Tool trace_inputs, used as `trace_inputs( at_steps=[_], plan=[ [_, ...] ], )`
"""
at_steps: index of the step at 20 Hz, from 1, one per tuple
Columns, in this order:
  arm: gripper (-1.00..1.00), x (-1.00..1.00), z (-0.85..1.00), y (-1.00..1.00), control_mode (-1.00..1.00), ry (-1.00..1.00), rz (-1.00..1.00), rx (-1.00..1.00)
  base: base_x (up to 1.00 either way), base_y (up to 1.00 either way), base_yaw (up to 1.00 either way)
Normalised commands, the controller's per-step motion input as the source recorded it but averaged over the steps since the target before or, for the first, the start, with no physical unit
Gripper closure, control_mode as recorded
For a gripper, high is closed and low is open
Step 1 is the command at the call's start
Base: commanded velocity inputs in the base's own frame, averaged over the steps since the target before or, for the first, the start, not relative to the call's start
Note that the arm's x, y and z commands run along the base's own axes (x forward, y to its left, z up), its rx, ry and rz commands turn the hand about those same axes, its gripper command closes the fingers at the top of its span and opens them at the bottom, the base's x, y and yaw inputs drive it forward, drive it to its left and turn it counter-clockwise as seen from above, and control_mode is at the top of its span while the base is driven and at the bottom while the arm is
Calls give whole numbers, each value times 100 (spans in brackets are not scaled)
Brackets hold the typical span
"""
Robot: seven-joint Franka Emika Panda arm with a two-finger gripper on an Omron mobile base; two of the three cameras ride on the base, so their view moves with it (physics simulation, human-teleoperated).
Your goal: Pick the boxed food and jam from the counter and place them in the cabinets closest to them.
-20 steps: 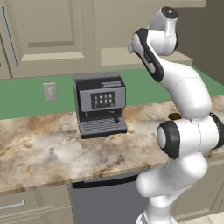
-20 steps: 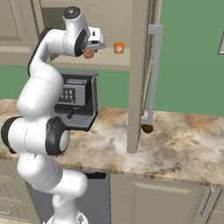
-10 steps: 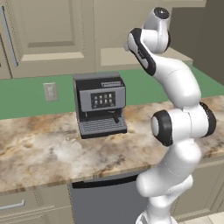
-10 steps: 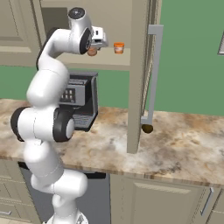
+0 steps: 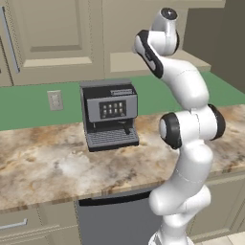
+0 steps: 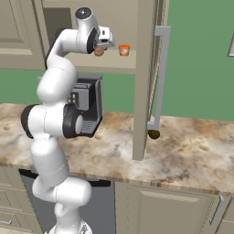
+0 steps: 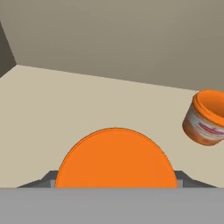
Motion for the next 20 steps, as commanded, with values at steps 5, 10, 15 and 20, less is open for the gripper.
trace_inputs(
  at_steps=[5, 10, 15, 20],
  plan=[
    [-100, 12, 0, 0, -100, 0, -1, 0, 0, 0, 0],
    [-100, -39, 1, -3, -100, -5, 0, 2, 0, 0, 0],
    [-100, -75, 2, -10, -100, -10, 0, 3, 0, 0, 0],
    [-100, -95, 0, -14, -100, -13, 0, 3, 0, 0, 0]
  ],
)
